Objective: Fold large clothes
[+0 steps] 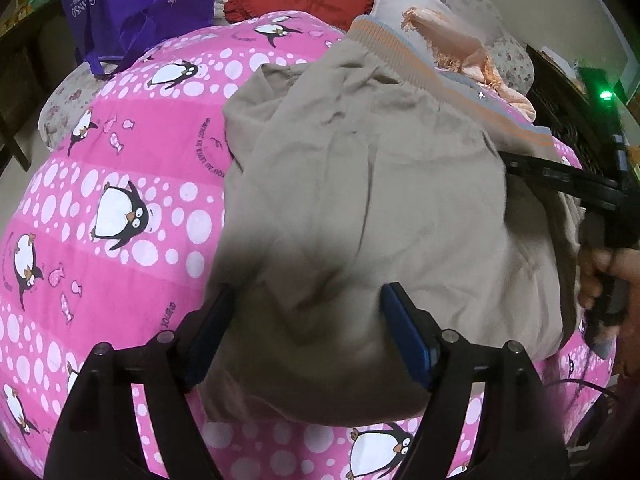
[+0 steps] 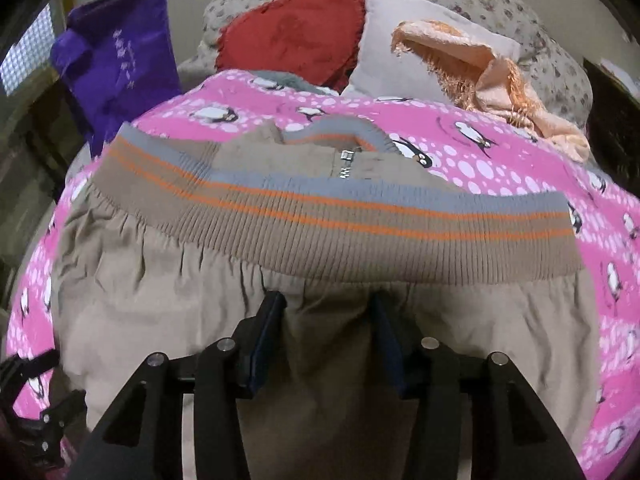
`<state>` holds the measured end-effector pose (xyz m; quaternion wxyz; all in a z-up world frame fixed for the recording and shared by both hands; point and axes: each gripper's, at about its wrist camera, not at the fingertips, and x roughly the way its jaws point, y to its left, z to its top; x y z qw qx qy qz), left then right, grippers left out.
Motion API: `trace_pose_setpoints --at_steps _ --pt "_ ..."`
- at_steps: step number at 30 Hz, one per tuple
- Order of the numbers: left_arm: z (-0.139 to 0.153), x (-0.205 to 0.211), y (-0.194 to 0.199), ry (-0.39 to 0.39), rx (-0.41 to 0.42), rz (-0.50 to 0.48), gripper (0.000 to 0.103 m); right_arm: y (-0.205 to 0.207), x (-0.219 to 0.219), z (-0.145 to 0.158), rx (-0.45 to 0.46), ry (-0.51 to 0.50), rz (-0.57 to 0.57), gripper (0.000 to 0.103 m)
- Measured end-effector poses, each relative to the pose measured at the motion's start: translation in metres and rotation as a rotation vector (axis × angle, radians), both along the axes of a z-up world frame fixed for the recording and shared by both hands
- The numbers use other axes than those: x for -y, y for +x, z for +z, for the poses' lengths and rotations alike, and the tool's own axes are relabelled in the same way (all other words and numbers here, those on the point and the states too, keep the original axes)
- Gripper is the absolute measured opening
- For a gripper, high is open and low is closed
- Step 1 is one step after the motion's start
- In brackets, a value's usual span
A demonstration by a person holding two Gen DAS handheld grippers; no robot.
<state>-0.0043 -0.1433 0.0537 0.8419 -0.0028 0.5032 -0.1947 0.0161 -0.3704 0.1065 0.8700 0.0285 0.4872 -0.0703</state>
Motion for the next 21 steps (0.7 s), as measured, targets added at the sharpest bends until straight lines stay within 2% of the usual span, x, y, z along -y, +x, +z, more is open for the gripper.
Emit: trace_pose_setpoints --at_steps 6,8,11,12,14,16,18,19,21 --pt "-0.001 -0.001 0.000 -0.009 0.004 0.008 0.078 -0.055 -0.012 0.029 0.029 0.075 0.107 0.048" --pt "-0.001 0.000 0.000 -0.007 0.006 0.010 0.078 -0.075 -0.021 0.026 0.025 0.072 0.149 0.048" --pt "0.000 0.001 -0.001 -0.001 0.008 0.016 0.078 -0.089 -0.030 -0.001 -0.061 0.062 0.206 0.048" --pt "0.000 0.001 -0.002 0.002 0.006 0.017 0.078 -0.090 -0.030 -0.016 -0.102 0.034 0.201 0.048" --pt "0.000 0.003 -0.003 0.015 0.004 0.018 0.078 -0.089 -0.026 -0.028 -0.129 0.052 0.180 0.048" --pt "0.002 0.003 -0.003 0.021 0.004 0.021 0.078 -0.090 -0.018 -0.023 -0.118 0.113 0.135 0.049" --pt "0.004 0.002 -0.003 0.021 -0.002 0.022 0.078 -0.092 -0.012 -0.012 -0.090 0.160 0.097 0.055" --pt "0.004 0.002 -0.004 0.022 -0.003 0.022 0.078 -0.094 -0.010 -0.005 -0.070 0.177 0.090 0.061" --pt "0.005 0.000 -0.003 0.022 -0.005 0.023 0.078 -0.097 -0.009 0.003 -0.040 0.184 0.093 0.062"
